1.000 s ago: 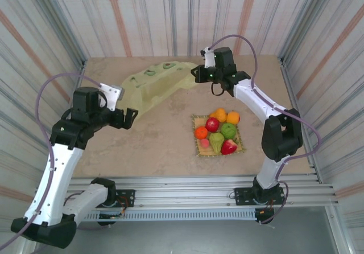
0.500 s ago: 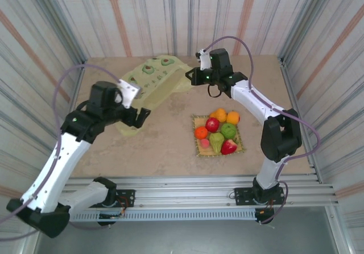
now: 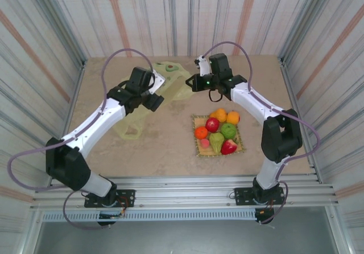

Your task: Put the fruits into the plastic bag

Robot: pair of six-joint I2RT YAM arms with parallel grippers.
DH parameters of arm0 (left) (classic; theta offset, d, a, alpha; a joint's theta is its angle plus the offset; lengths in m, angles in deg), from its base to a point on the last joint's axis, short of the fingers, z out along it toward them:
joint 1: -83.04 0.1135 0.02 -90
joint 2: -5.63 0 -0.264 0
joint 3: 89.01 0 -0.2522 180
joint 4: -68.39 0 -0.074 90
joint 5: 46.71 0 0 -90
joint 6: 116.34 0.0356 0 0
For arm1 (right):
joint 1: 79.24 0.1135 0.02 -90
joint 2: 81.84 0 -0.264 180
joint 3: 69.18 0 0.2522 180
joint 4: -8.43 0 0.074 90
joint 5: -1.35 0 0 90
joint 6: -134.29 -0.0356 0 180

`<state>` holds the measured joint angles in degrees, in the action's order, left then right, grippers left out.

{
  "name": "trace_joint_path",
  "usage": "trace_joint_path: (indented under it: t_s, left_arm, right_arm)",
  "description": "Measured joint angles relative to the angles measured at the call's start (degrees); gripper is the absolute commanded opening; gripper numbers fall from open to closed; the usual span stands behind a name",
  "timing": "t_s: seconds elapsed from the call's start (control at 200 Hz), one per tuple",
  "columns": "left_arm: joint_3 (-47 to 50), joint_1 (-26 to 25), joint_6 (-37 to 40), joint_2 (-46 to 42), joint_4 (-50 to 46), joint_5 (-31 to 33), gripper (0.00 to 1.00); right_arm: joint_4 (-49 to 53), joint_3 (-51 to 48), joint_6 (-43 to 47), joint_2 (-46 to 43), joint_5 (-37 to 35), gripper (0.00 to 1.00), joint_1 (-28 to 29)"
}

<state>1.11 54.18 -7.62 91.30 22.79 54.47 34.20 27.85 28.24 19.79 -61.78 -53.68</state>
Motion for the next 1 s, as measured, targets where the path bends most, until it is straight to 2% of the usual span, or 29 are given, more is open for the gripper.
trace_joint_path:
  t_s: [0.366,0.546,0.666,0.802,0.867,0.942,1.002]
  left_arm:
    - [-2.38,-0.02,0.09,8.02,3.87,-2.54,0.94]
    - [-2.43,0.31,-0.55,11.45,6.64,-0.24,0.84]
    - [-2.43,1.22,-1.03,13.51,7.78,1.22,0.67]
    - [-2.40,2.21,-1.90,14.10,7.82,1.29,0.35]
    - [-2.75,2.40,-2.82,14.08,7.30,0.00,0.26]
    - [-3.63,2.45,-5.05,13.86,5.60,-3.21,0.11]
    - [-4.52,2.64,-6.78,13.27,4.17,-5.77,0.04]
  right_arm:
    - [0.07,-0.26,0.22,-1.49,0.00,0.00,0.04]
    - [0.55,-0.24,1.03,-1.49,-0.02,0.00,0.04]
    - [2.60,-0.24,3.30,-1.60,-0.28,0.00,0.02]
    - [5.27,-0.04,6.40,-1.90,-1.09,0.00,-0.15]
    - [6.40,0.83,7.63,-1.90,-1.79,0.00,-0.13]
    - [7.76,2.86,8.39,-1.53,-3.45,0.00,0.04]
    - [8.20,5.44,9.05,-0.57,-5.95,0.04,0.35]
